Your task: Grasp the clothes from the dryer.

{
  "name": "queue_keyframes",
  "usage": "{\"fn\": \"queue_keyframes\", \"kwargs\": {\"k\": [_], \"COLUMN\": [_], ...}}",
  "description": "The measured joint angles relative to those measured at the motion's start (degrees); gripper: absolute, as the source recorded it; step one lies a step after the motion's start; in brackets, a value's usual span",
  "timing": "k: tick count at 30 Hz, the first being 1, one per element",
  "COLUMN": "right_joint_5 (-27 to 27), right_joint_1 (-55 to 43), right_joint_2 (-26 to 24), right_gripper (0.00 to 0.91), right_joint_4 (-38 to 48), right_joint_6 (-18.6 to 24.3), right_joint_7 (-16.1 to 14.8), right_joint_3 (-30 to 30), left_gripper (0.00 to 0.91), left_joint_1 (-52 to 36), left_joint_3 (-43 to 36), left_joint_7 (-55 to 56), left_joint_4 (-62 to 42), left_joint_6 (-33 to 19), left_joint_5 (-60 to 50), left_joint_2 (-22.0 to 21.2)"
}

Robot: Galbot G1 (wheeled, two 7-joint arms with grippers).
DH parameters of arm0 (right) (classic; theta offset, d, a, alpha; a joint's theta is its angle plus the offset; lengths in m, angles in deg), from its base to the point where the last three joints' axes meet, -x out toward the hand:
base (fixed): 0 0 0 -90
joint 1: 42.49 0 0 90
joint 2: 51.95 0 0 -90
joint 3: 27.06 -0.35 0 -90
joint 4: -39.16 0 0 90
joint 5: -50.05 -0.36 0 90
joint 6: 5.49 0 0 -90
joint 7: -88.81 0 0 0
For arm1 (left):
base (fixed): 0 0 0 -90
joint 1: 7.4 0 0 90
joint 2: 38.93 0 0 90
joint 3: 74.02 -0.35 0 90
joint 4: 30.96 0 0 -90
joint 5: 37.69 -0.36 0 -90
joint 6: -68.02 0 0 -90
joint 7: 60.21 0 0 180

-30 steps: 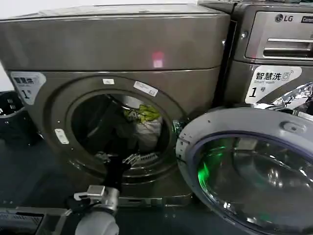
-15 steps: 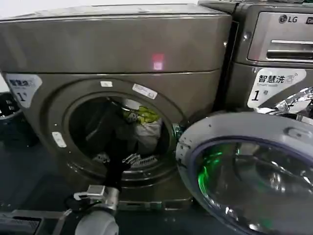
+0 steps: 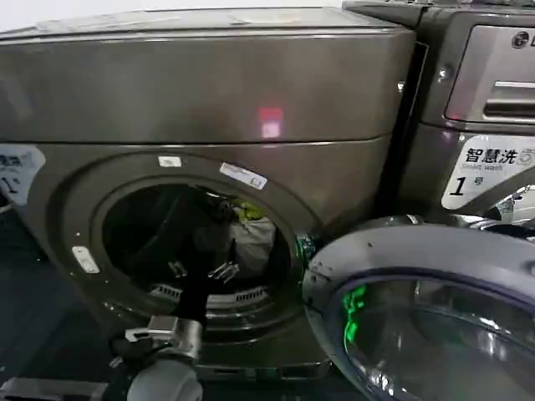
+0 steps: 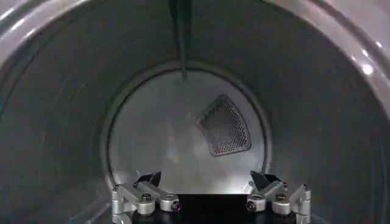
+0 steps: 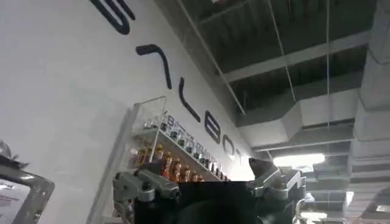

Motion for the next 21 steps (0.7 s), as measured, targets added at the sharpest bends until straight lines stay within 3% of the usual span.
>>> {"fn": "queue_keyframes", "kwargs": {"k": [21], "right_joint_5": [2.86], "right_joint_1": [1.23], "right_joint_2": [0.18], "right_gripper": [0.907], "right_joint_4": [-1.10], "right_joint_6": [-1.86], "right_joint_7": [0.73], "right_joint_3": [-1.09], "left_gripper": [0.907], "left_joint_1": [-6.92], "left_joint_3": [-0.65], "left_joint_7": [0.11], "left_joint_4": [-7.15], "left_joint_6": [0.00], "left_joint_5": [1.15], "left_joint_2": [-0.78]}}
